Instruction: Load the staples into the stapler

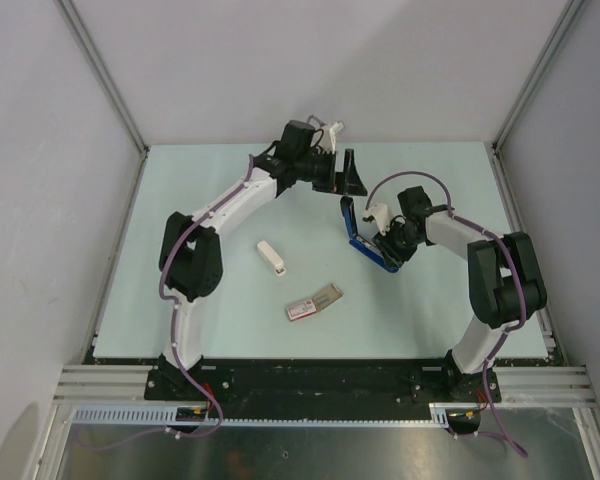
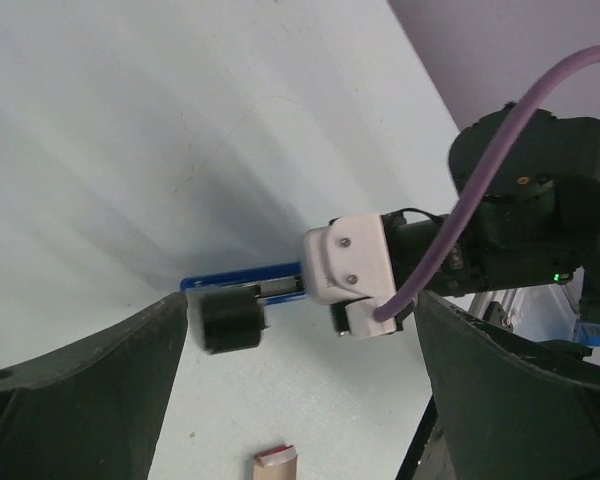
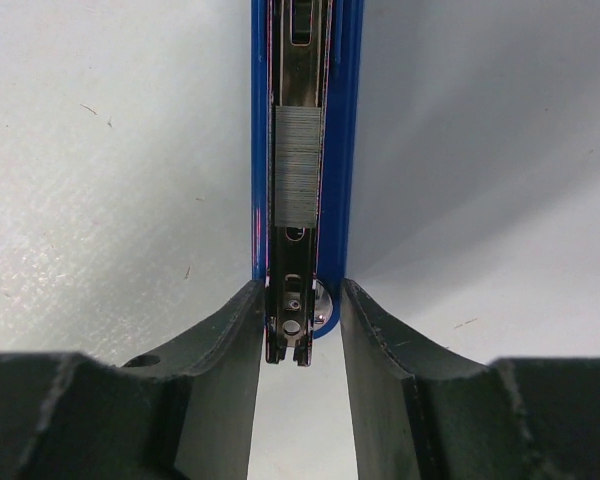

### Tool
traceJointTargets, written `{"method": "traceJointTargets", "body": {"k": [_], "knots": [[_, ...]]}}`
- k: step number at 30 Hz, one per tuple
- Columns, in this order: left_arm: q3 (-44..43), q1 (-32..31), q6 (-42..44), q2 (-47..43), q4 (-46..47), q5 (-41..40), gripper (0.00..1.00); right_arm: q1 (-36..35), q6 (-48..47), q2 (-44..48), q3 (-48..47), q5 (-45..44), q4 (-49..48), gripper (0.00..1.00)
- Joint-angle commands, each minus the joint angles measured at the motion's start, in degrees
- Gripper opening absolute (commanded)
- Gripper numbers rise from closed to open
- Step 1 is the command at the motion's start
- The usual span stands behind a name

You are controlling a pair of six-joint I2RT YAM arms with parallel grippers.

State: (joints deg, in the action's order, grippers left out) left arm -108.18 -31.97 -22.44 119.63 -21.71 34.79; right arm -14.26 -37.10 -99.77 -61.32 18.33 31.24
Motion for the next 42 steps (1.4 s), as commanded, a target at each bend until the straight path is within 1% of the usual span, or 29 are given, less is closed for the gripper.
{"method": "traceJointTargets", "body": {"k": [1,4,8,18,24,32,37,42], "knots": [[0.8,3.0,-0.2,-2.6,0.8,0.3,1.00,0.3,-0.3,-2.0,0.4,-1.4,-0.1,0.41],[0.9,4.1,-0.4,-2.2,0.7,0.5,0.99,0.3,-0.4,-2.1,0.4,-1.4,-0.1,0.40],[1.4,4.3,-1.8,-1.5,0.8,2.9,0.99,0.3,-0.5,-2.3,0.4,-1.4,-0.1,0.40],[4.5,3.9,-8.6,0.1,5.3,13.7,0.99,0.5,-0.6,-2.4,0.4,-1.0,0.2,0.40],[4.6,3.0,-9.9,1.9,6.5,16.7,0.99,0.6,-0.7,-2.5,0.5,-0.9,0.3,0.40],[4.7,0.8,-11.0,2.0,8.1,21.8,1.00,1.0,-0.8,-2.7,0.4,-0.3,0.2,0.40],[4.8,0.7,-11.1,0.9,8.9,23.0,0.99,2.8,-0.6,-1.2,1.4,2.2,-1.3,0.39],[5.0,3.7,-10.7,-1.4,9.2,22.5,0.99,3.3,-1.1,1.2,2.4,4.0,-2.6,0.39]]}}
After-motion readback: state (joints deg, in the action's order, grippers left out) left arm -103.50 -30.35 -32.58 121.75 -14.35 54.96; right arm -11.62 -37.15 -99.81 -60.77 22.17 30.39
